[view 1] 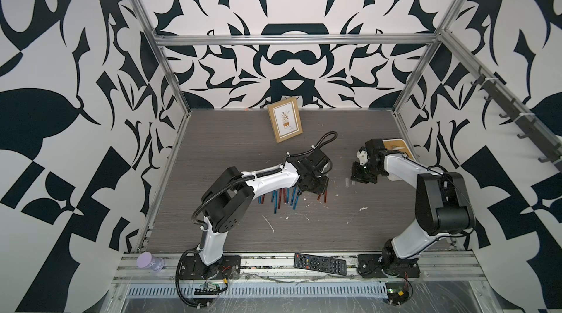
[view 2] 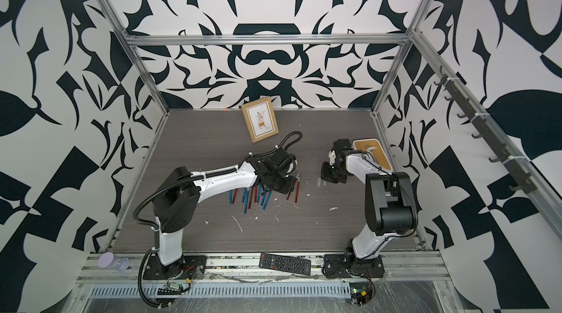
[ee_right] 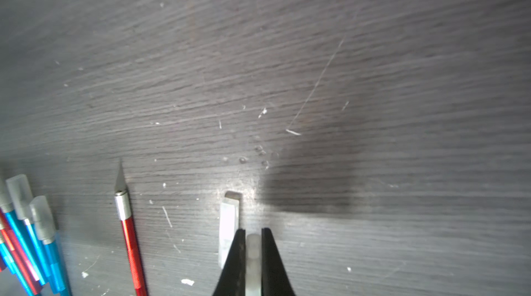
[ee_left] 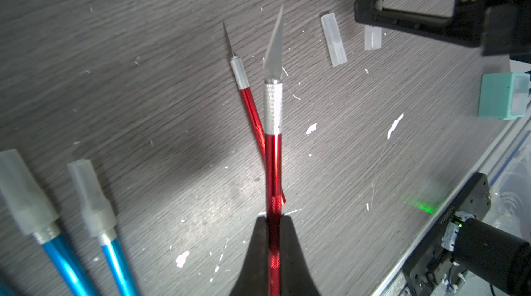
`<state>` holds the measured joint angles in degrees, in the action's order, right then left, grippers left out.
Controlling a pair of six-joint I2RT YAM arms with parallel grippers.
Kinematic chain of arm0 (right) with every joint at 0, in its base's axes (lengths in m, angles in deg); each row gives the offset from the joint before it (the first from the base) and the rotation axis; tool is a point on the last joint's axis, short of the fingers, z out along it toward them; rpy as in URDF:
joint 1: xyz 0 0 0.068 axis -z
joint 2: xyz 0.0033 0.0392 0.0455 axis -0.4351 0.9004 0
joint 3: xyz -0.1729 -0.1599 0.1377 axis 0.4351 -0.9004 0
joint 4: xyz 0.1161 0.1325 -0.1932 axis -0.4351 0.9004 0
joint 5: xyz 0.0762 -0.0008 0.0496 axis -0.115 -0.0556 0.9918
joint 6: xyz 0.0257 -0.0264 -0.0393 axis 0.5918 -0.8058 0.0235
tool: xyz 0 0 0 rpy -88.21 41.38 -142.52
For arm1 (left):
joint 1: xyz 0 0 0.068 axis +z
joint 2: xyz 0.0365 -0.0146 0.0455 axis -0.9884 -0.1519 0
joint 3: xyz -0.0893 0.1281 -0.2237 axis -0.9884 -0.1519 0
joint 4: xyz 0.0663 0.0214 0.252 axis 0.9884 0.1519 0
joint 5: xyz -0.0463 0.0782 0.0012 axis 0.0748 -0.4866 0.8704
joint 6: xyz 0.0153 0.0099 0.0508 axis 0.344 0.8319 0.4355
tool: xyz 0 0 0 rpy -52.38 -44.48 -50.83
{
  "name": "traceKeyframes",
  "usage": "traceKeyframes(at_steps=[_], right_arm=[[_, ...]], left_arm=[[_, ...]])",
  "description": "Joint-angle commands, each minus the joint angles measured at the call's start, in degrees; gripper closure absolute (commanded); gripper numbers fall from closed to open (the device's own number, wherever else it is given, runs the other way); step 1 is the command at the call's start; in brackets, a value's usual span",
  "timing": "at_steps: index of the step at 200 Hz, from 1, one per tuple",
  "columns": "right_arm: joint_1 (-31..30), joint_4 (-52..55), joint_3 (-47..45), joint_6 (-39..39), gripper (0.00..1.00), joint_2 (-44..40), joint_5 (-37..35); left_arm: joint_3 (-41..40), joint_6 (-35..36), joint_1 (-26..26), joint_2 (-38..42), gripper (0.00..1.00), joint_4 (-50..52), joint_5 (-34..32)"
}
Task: Remove protective caps from carving knives
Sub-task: Place the protective sleeve at the center of the board.
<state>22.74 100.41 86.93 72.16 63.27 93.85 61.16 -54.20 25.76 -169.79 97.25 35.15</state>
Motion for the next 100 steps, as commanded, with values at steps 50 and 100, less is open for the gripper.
traceKeyframes(at_steps=[50,100], right_arm=[[-0.9,0.6,2.2,1.1,0.92,2.3,-3.4],[-1.1,1.0,2.3,1.3,0.87,2.7,-4.4]], left_arm=[[-0.8,-0.7,0.2,1.3,1.0,-0.3,-0.6],[-1.3,-0.9,0.2,1.5,1.0,-0.3,-0.8]])
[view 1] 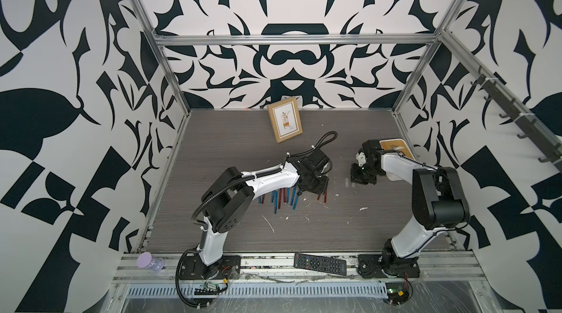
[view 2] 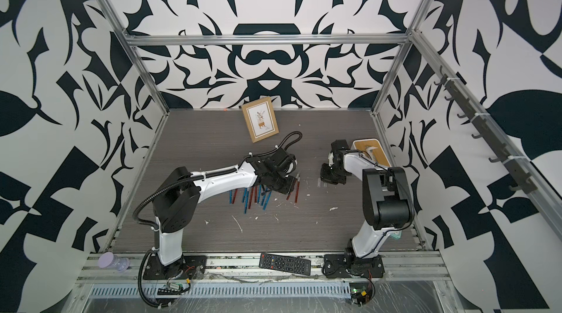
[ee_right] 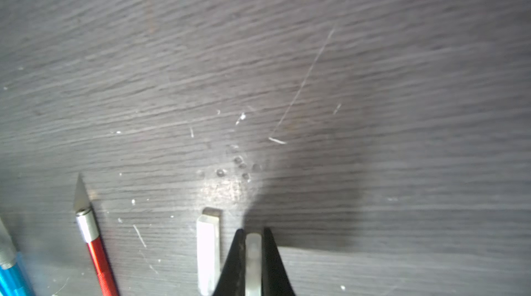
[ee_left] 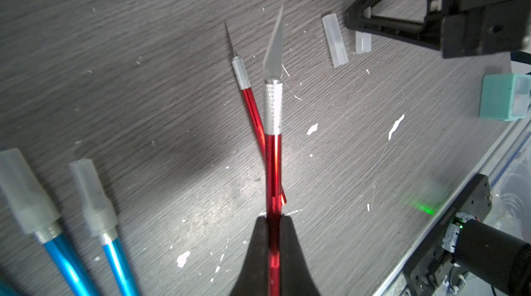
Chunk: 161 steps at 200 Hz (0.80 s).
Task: Remove protective caps from carving knives
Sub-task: Place the protective sleeve at the center of the board.
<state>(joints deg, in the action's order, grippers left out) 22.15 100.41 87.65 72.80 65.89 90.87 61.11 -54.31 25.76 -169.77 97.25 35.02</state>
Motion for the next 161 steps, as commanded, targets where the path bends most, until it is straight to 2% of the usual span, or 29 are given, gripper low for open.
traceKeyframes(at_steps=[1,94,161], right_arm=[[-0.4,1.0,1.5,0.6,0.87,0.0,-1.5],[-0.8,1.0,2.1,0.7,0.79,-1.1,-0.5],[-0.8,3.0,4.9,0.2,0.68,-4.5,-0.6]], left_arm=[[-1.2,-0.7,0.2,1.5,1.0,-0.3,-0.7],[-1.7,-1.0,0.2,1.9,1.0,-0.5,-1.2],[-1.8,-2.4,0.6,1.9,0.99,-0.3,-2.2]])
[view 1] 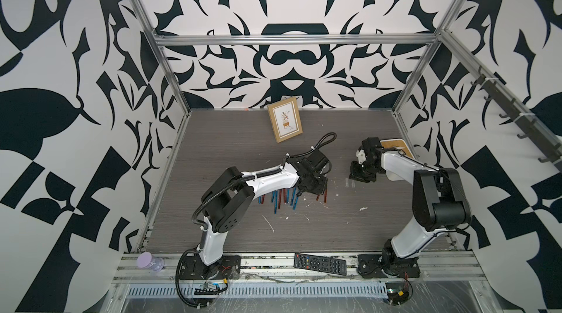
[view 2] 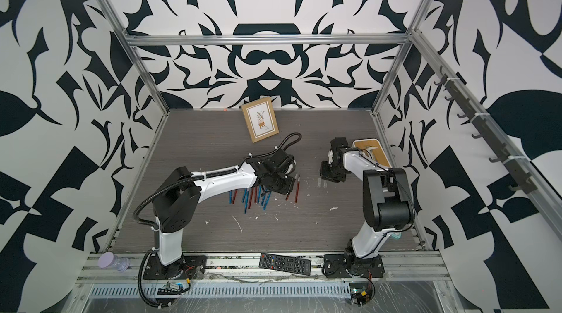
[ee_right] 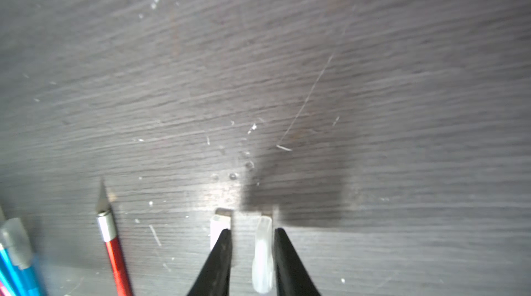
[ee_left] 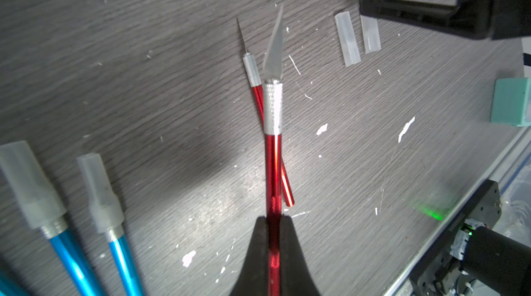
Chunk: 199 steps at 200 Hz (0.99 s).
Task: Remove protective caps from carving knives
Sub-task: Place the protective sleeve at the center of the board.
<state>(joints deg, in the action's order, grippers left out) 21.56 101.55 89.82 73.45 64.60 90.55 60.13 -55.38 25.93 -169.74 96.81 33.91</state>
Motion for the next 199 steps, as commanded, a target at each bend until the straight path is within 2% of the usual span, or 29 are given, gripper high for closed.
traceKeyframes(at_steps=[1,66,80,120,144,178,199], right_arm=[[-0.2,1.9,2.8,-0.4,0.67,-3.3,-0.2],[0.0,1.6,3.3,-0.4,0.54,-6.4,1.5],[0.0,0.8,3.1,-0.4,0.49,-7.0,2.5],[0.0,0.2,3.1,-0.1,0.25,-8.1,3.1],[0.6,0.2,2.7,-0.2,0.2,-8.5,3.8],[2.8,-2.3,0.3,0.9,0.05,-9.4,8.0],[3.8,-2.8,-0.6,0.8,0.03,-9.8,9.0]], left_arm=[[-0.8,-1.3,0.4,1.9,1.0,0.1,-1.1],[0.0,-3.5,0.8,0.8,0.98,0.8,-2.0],[0.4,-4.1,0.8,0.5,0.98,1.1,-2.3],[0.2,-7.4,0.8,-0.2,0.97,1.6,-3.1],[0.6,-9.6,0.8,-1.2,0.97,2.1,-3.4],[1.6,-12.1,0.8,-2.7,0.96,2.3,-3.4],[2.3,-12.4,0.7,-3.9,0.95,2.3,-3.4]])
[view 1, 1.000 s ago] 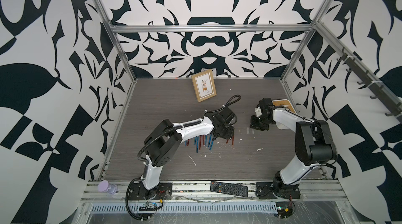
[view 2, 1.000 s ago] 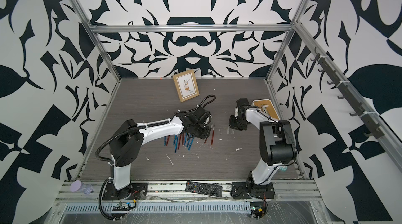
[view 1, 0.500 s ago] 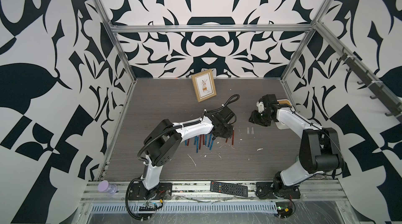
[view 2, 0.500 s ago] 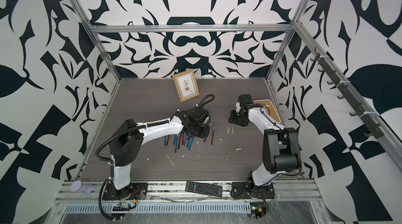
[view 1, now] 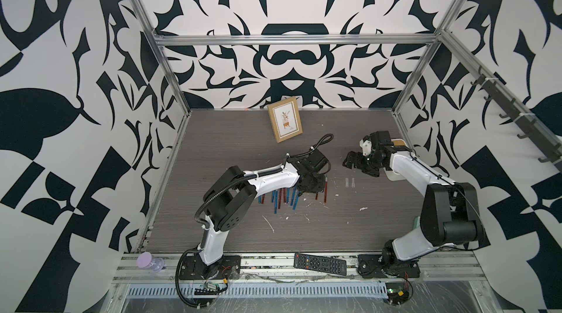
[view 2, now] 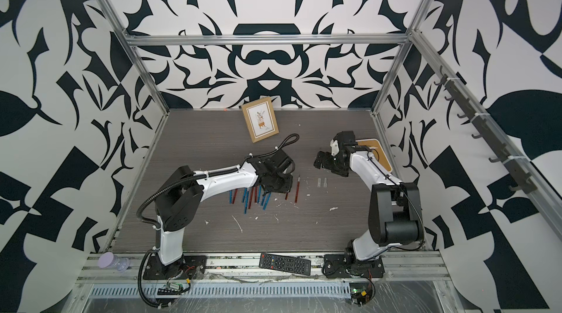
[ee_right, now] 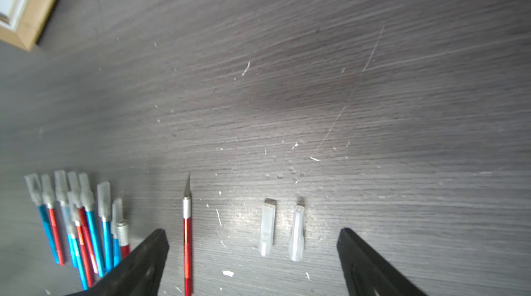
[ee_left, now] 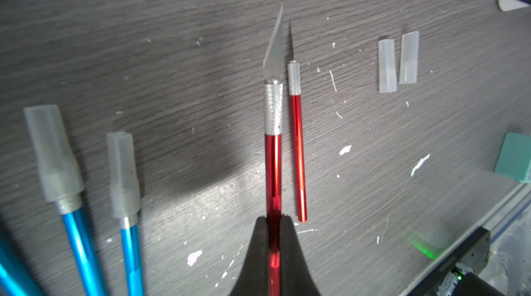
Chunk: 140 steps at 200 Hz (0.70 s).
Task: Remove protective caps from carving knives
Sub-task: Place the carving knife at the center of the board.
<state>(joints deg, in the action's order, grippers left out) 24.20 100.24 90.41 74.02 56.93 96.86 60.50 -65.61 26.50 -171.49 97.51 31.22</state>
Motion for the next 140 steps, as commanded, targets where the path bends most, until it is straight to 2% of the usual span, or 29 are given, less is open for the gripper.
traceKeyframes(at_steps=[1,140], right_arm=[[1.3,-1.5,-1.3,0.2,0.03,-2.2,2.7],[5.1,-1.7,-4.1,-1.6,0.01,-4.1,4.8]], left_arm=[[1.9,-2.2,0.1,-2.2,0.95,1.6,-0.7],[6.0,-3.1,-0.2,-7.2,0.84,3.9,-1.7]])
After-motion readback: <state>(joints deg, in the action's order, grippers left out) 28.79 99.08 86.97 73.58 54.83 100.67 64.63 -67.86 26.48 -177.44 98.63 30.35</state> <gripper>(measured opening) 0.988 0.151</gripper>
